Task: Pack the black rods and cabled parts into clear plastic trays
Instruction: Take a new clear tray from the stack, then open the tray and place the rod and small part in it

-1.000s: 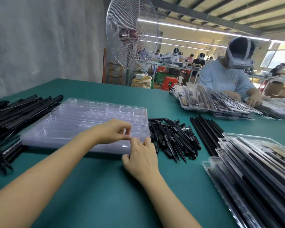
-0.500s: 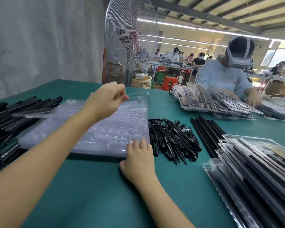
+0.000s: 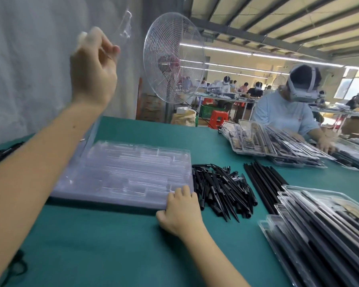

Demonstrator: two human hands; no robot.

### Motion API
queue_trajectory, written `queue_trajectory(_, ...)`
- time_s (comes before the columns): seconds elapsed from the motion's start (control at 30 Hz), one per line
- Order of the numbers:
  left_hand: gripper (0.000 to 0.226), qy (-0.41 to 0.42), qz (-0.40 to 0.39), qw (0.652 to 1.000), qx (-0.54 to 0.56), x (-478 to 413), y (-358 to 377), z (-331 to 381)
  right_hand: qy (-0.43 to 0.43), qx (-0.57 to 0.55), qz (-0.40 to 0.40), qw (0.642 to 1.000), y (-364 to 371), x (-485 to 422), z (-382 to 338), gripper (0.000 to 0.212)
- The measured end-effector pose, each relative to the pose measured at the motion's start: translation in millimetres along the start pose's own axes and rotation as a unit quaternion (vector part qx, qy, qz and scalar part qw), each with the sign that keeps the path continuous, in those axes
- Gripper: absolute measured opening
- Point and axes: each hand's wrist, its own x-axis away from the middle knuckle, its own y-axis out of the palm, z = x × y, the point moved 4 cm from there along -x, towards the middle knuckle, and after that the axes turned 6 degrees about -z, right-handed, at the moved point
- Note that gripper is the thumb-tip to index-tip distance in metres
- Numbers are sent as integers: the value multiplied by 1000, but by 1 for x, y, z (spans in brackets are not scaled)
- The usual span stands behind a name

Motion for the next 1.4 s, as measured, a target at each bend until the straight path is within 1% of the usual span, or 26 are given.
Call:
queue_trajectory(0.1, 29, 124, -34, 991, 34, 28, -11, 37, 8, -5, -11, 1000, 3, 1, 0, 44)
queue_trajectory(0.17, 18, 233, -89, 968, 39, 64, -13, 65, 4, -33, -4, 999, 0, 4, 4, 42)
queue_trajectory(0.2, 17, 279, -119, 953, 23, 87, -13, 77, 0, -76, -1, 997, -2, 5, 9, 40)
queue_trajectory(0.23, 13, 320, -149, 936, -3, 112, -13, 88, -3, -164, 4, 986, -7, 5, 16, 36)
queue_trajectory(0.27, 7, 354, -178, 918, -28, 138, -12, 97, 0, -297, 0, 955, -11, 7, 26, 31)
queue_trajectory(0.3, 9, 374, -213, 901, -43, 164, -12, 102, 15, -451, -11, 893, -15, 11, 37, 24)
queue_trajectory(0.33, 11, 385, -247, 888, -48, 188, -11, 104, 42, -592, -6, 805, -19, 17, 49, 21)
queue_trajectory(0.37, 11, 385, -276, 879, -49, 210, -10, 103, 87, -710, 20, 698, -22, 24, 65, 20)
queue_trajectory(0.4, 12, 382, -299, 873, -54, 229, -9, 101, 130, -805, 51, 577, -21, 33, 82, 23)
queue_trajectory(0.43, 14, 377, -317, 868, -58, 245, -8, 99, 155, -869, 77, 463, -17, 43, 98, 27)
queue_trajectory(0.47, 18, 378, -327, 864, -61, 261, -7, 96, 169, -898, 92, 395, -12, 53, 112, 29)
queue_trajectory(0.5, 19, 383, -337, 858, -59, 276, -6, 94, 183, -902, 86, 383, -8, 65, 124, 31)
queue_trajectory(0.53, 19, 390, -348, 851, -54, 291, -5, 93, 206, -879, 64, 425, -2, 76, 132, 31)
queue_trajectory(0.6, 21, 398, -381, 834, -33, 313, -2, 94, 262, -798, 8, 543, 8, 92, 141, 22)
queue_trajectory(0.67, 28, 394, -410, 822, -18, 323, 5, 96, 299, -742, -3, 601, 10, 95, 140, 12)
queue_trajectory(0.7, 30, 389, -416, 821, -16, 323, 10, 98, 314, -714, 5, 626, 7, 94, 138, 11)
queue_trajectory(0.73, 31, 385, -421, 822, -15, 322, 15, 101, 326, -672, 23, 665, 2, 91, 137, 14)
queue_trajectory(0.83, 29, 361, -436, 824, -16, 311, 28, 109, 336, -433, 79, 833, -18, 76, 139, 16)
queue_trajectory(0.87, 27, 344, -448, 825, 6, 309, 31, 109, 330, -364, 95, 866, -26, 70, 140, 18)
queue_trajectory(0.9, 24, 319, -474, 820, 39, 308, 34, 106, 319, -319, 109, 886, -32, 63, 142, 19)
queue_trajectory(0.97, 24, 248, -513, 816, 101, 304, 38, 98, 298, -234, 111, 919, -40, 46, 147, 23)
queue_trajectory(1.07, 28, 225, -501, 824, 142, 306, 42, 91, 312, -115, 35, 942, -38, 26, 161, 26)
queue_trajectory(1.13, 26, 221, -508, 820, 145, 307, 46, 89, 336, -47, -21, 940, -32, 18, 174, 28)
queue_trajectory(1.23, 33, 212, -513, 820, 142, 307, 53, 79, 354, 33, -85, 931, -26, 10, 191, 32)
queue_trajectory(1.33, 33, 193, -511, 822, 159, 308, 59, 72, 384, 59, -134, 912, -18, 5, 201, 37)
queue_trajectory(1.4, 32, 190, -507, 825, 161, 309, 60, 71, 396, 67, -141, 905, -13, 2, 204, 38)
